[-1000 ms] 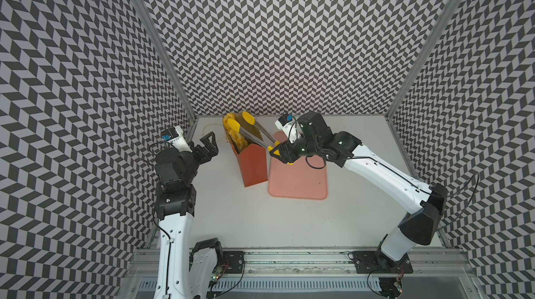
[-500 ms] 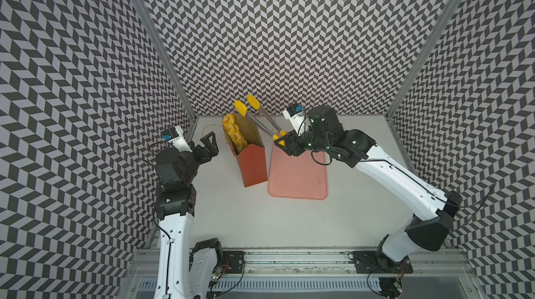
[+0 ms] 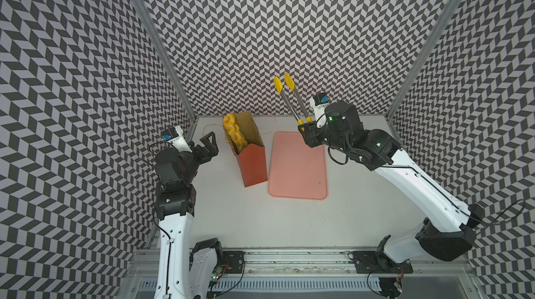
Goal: Pack bread into a paper bag
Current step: Place the clamp at the center of the board.
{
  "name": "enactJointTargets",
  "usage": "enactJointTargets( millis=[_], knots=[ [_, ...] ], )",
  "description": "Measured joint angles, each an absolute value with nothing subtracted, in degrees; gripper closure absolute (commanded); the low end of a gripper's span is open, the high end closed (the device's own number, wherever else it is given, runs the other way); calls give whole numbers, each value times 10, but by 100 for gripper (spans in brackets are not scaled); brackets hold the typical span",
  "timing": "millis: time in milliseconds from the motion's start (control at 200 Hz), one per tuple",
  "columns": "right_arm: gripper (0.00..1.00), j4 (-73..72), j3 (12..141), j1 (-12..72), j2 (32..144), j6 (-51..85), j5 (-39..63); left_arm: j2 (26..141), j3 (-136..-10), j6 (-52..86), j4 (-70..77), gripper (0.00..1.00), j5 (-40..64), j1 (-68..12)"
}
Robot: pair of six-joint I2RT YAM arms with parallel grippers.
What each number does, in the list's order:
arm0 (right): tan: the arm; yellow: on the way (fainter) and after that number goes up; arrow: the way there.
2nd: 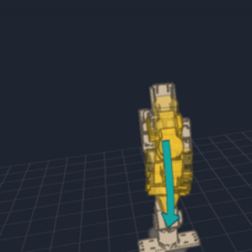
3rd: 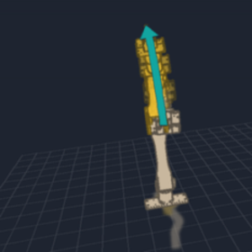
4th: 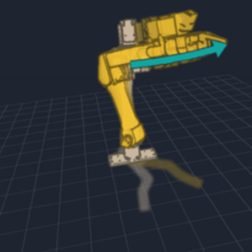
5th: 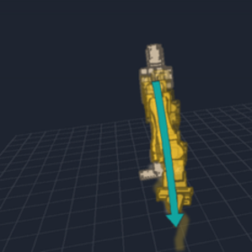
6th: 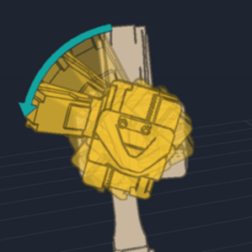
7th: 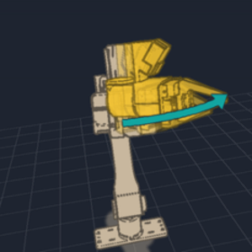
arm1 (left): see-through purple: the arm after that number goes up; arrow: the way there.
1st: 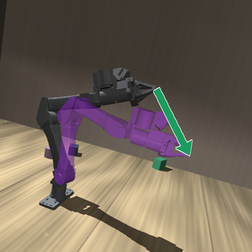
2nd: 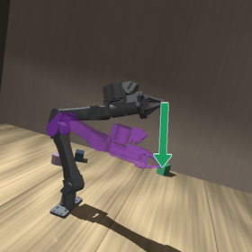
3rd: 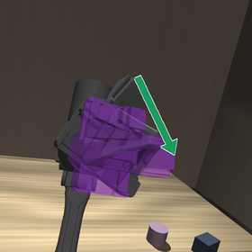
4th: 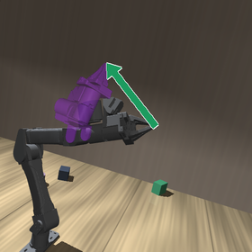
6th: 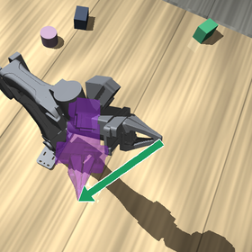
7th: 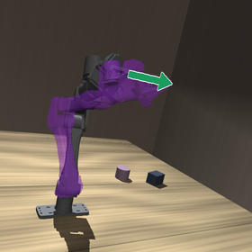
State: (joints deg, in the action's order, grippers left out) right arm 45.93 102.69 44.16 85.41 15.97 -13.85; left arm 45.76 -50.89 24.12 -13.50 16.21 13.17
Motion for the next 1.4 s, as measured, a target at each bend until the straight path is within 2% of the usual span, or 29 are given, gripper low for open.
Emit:
enactJointTargets(
  millis=[170,576,991,1216,1397],
  knots=[
    [52,458,944,398,826,181,-165,457,-507,241,-133,2,163,132],
    [53,399,717,307,769,210,-157,457,-506,241,-133,2,167,132],
    [55,326,579,240,767,228,-140,457,-506,241,-133,2,169,132],
    [56,278,568,188,821,236,-114,457,-506,241,-133,2,171,132],
    [59,267,619,152,932,230,-84,457,-506,241,-133,2,171,132]
  ],
)
